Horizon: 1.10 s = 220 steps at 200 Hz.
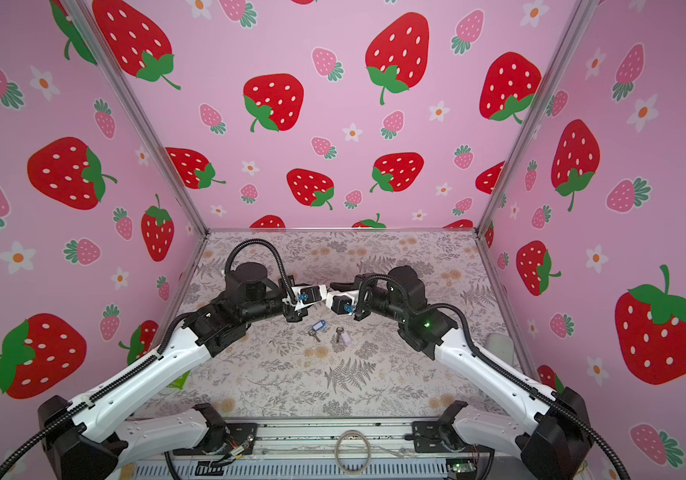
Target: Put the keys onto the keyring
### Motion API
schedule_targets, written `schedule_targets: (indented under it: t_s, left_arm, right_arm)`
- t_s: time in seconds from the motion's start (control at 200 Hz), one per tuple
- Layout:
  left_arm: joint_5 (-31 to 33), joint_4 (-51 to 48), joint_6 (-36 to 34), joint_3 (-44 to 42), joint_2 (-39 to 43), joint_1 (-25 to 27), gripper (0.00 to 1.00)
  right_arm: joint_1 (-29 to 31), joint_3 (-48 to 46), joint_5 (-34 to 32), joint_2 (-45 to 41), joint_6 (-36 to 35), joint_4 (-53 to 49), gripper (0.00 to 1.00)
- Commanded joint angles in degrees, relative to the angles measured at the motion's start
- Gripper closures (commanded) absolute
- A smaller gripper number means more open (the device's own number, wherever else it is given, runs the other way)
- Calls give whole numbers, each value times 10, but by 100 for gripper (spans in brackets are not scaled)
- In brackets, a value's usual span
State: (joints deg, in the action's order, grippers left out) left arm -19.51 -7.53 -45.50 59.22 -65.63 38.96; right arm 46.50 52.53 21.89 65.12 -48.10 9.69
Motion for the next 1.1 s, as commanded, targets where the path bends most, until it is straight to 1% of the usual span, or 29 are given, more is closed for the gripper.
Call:
schedule_targets:
  t_s: [0.0,0.08,0.115,0.13,0.16,0.405,0.48,0.565,0.675,0.81,0.885,0.97,1.095]
  left_arm:
    - [-8,20,3,28,-3,4,89]
    - [-8,21,4,29,-5,4,93]
    - [-8,21,4,29,-6,4,93]
    - [-8,22,4,28,-6,4,98]
    - [-9,22,6,28,-6,4,100]
    - [-8,27,5,25,-6,5,100]
    - [-5,27,1,22,-4,5,100]
    - [-4,31,-7,14,1,4,100]
    - [-8,49,-24,-4,11,4,100]
    - [-22,65,-49,-20,17,5,100]
    - [-29,66,-65,-25,18,5,100]
    - [-33,65,-77,-24,15,5,100]
    - [-41,66,-93,-26,14,4,100]
  right_arm:
    - [5,2,6,2,-10,-1,100]
    - [6,2,6,2,-11,0,100]
    - [6,2,7,2,-10,-1,100]
    - [5,1,7,2,-10,-1,100]
    - [6,1,8,2,-10,-1,100]
    - [6,-4,12,2,-10,-1,100]
    - [6,-6,6,1,-2,3,100]
    - [-1,-15,5,-8,22,21,100]
    - [-25,-31,36,-19,62,46,87]
    - [-57,-52,80,-28,115,84,81]
    - [-71,-56,106,-30,139,95,76]
    - [-80,-53,128,-24,148,89,74]
    - [-90,-49,160,-18,168,89,74]
